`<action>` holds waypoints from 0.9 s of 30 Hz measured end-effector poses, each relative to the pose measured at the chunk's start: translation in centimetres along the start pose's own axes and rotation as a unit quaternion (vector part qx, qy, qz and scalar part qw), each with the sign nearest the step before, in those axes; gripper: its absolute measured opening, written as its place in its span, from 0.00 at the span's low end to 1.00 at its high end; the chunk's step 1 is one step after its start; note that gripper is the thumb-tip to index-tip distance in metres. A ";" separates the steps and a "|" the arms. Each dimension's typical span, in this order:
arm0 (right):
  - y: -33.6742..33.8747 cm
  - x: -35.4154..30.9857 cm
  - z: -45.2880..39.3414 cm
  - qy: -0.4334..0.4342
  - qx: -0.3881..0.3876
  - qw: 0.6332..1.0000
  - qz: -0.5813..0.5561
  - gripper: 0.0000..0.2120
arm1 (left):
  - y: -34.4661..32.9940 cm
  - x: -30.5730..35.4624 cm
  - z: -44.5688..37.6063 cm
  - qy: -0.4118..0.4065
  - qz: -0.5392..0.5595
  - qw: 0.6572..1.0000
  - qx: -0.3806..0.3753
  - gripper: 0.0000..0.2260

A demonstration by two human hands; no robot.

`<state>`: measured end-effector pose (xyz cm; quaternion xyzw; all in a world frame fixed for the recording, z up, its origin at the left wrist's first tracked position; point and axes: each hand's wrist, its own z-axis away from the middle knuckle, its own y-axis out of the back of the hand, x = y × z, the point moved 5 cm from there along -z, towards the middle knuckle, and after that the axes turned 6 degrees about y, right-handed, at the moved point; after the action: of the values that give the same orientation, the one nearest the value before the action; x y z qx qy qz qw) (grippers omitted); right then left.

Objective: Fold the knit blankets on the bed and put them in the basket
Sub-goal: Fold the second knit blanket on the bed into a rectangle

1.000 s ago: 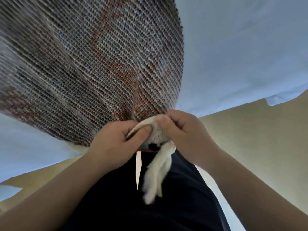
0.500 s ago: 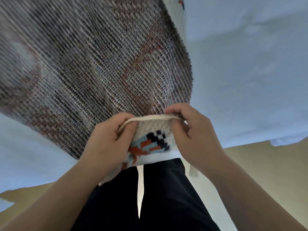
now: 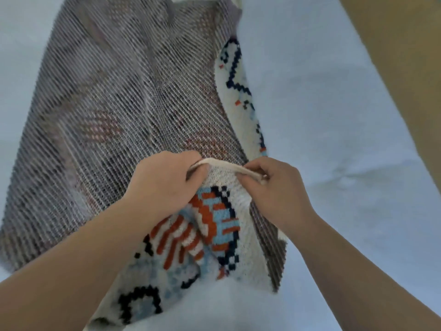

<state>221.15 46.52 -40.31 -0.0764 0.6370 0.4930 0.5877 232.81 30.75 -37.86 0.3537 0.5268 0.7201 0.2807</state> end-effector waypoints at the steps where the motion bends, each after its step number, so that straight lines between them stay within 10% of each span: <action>1: -0.1 -0.4 -1.4 -0.010 0.020 1.000 -0.012 0.05 | 0.3 -0.7 -1.4 0.002 0.003 1.000 0.008 0.16; 8: -1.6 -3.5 -8.9 -0.115 0.139 0.975 -0.130 0.07 | 2.6 -6.1 -9.4 0.025 0.013 0.997 0.066 0.21; 27: -4.4 -4.5 -28.1 -0.079 0.043 0.979 -0.184 0.12 | 0.6 -8.6 -26.5 0.100 0.051 0.990 0.090 0.20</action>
<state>206.55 21.97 -43.89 -0.1274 0.5840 0.3534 0.7196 216.55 9.00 -44.26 0.3303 0.5959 0.7151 0.1566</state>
